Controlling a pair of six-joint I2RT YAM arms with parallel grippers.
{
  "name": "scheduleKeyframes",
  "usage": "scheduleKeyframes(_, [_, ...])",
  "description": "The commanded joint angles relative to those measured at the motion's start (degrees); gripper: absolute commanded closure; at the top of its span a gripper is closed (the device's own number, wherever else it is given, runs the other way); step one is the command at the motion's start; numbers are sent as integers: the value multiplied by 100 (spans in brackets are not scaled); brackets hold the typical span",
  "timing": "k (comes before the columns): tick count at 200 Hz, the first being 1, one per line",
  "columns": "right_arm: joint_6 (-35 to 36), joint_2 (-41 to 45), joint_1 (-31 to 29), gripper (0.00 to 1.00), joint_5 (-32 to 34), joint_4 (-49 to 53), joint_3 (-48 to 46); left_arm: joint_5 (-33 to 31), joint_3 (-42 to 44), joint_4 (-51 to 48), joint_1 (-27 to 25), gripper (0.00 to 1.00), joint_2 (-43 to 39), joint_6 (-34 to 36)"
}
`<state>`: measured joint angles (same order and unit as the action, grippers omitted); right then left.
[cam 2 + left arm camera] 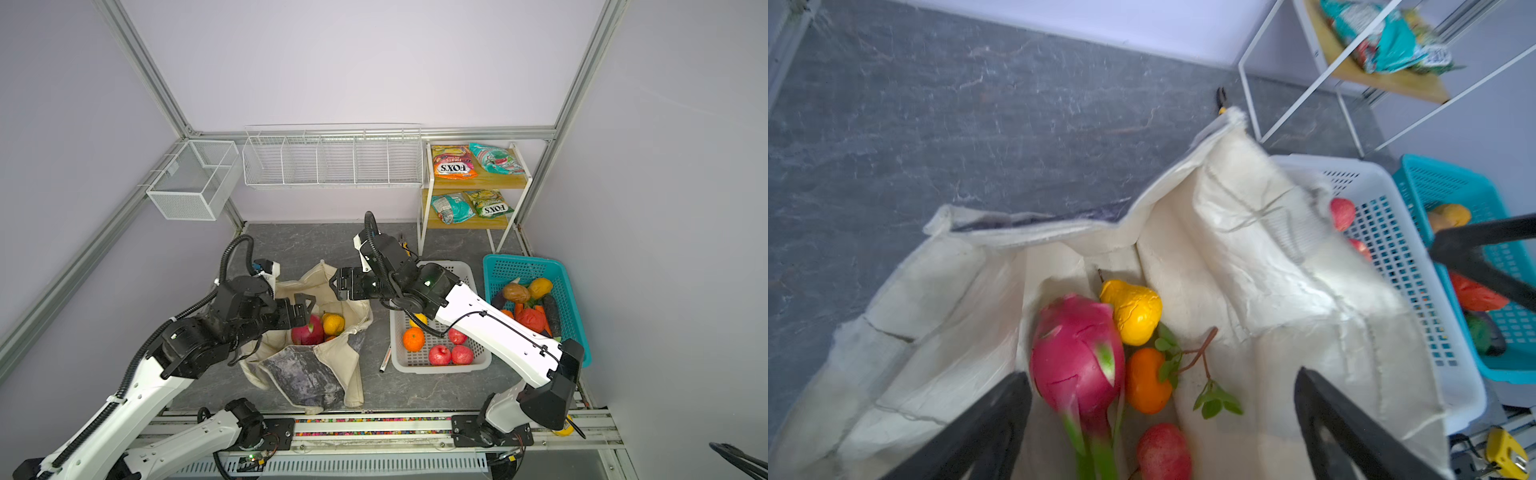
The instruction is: Place the food into the grocery bag and tie it
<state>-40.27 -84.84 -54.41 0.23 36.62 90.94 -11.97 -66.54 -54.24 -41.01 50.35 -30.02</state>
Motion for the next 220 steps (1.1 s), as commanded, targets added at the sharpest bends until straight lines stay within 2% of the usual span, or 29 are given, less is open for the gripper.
scheduleKeyframes(1, [119,260,57,12,155,185,-61,-245,-483,-629,-29,1,-106,109])
scheduleKeyframes(26, [168,391,107,12,263,347,-23,-878,-1161,-1341,-29,1,-92,161])
scheduleKeyframes(46, [192,486,141,12,284,449,-23,-1626,-1589,-2117,25,1,10,146])
scheduleKeyframes(73, [221,652,176,12,329,537,-95,-1970,-1656,-2796,705,1,48,298])
scheduleKeyframes(86, [217,743,194,12,344,565,-151,-1729,-1481,-2866,1237,1,-13,375])
scheduleKeyframes(111, [234,969,241,12,431,642,-311,-553,-839,-2631,2246,0,-222,631])
scheduleKeyframes(124, [244,1083,289,12,453,683,-419,-229,-438,-2480,2598,1,-279,721])
scheduleKeyframes(140, [246,1255,355,12,452,698,-592,-203,108,-2264,2800,3,-311,743])
scheduleKeyframes(151, [243,1387,394,12,452,689,-729,35,361,-2227,3041,4,-227,742])
scheduleKeyframes(175, [226,1633,478,12,470,638,-1062,326,447,-2098,3293,8,-280,745])
scheduleKeyframes(191, [213,1756,534,12,460,592,-1238,518,600,-1979,3346,10,-182,699])
scheduleKeyframes(220, [241,1955,640,12,443,592,-1437,730,814,-1686,3343,22,-1,504])
